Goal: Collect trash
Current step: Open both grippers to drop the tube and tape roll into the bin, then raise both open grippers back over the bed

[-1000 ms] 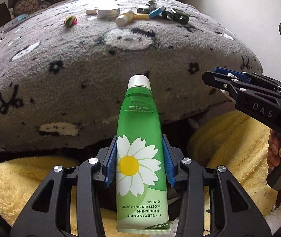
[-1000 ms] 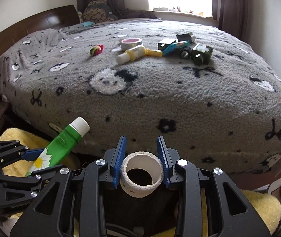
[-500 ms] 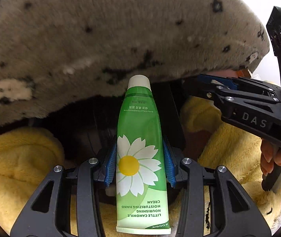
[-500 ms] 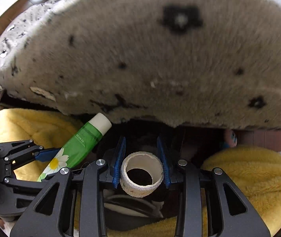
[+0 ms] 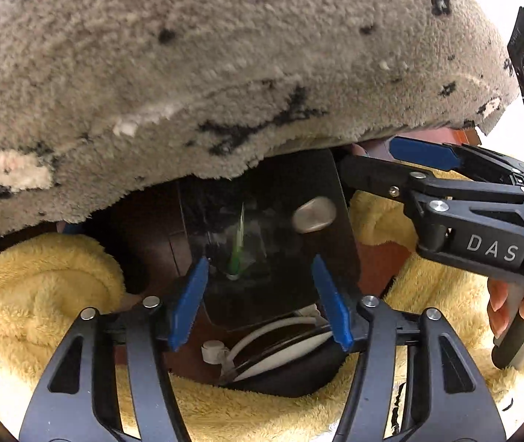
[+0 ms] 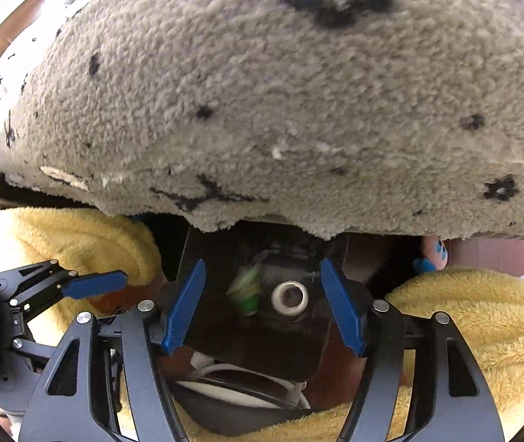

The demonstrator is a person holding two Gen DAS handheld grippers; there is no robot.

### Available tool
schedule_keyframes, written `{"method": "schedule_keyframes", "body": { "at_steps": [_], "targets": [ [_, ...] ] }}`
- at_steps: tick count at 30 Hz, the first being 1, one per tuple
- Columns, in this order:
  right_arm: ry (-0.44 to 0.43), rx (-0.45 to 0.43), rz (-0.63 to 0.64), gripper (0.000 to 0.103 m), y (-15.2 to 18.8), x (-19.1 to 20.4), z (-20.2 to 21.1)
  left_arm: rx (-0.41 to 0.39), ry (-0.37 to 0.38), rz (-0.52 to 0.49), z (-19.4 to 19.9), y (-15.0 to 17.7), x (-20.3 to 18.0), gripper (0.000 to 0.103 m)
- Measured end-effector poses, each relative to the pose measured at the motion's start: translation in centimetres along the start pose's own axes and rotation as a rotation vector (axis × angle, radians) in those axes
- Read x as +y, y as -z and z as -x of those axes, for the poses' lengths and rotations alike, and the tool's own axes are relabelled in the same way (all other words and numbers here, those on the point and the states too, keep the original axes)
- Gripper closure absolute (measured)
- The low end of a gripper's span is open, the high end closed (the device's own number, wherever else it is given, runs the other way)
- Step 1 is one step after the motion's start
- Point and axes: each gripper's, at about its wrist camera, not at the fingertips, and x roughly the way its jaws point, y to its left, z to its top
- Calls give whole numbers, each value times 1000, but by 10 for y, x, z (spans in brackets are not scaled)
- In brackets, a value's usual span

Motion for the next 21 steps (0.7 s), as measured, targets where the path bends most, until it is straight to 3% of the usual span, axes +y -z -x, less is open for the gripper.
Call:
{"method": "schedule_keyframes", "body": {
  "at_steps": [6, 11, 21],
  "targets": [
    [37, -71, -14, 21, -6, -5, 23, -67, -39, -3, 21, 0, 4, 30],
    [68, -185, 8, 15, -11, -4, 61, -150, -62, -14, 48, 0, 0, 23],
    [142, -412, 9, 12, -33, -15, 135, -380, -134, -36, 122, -18, -5, 21]
  ]
}}
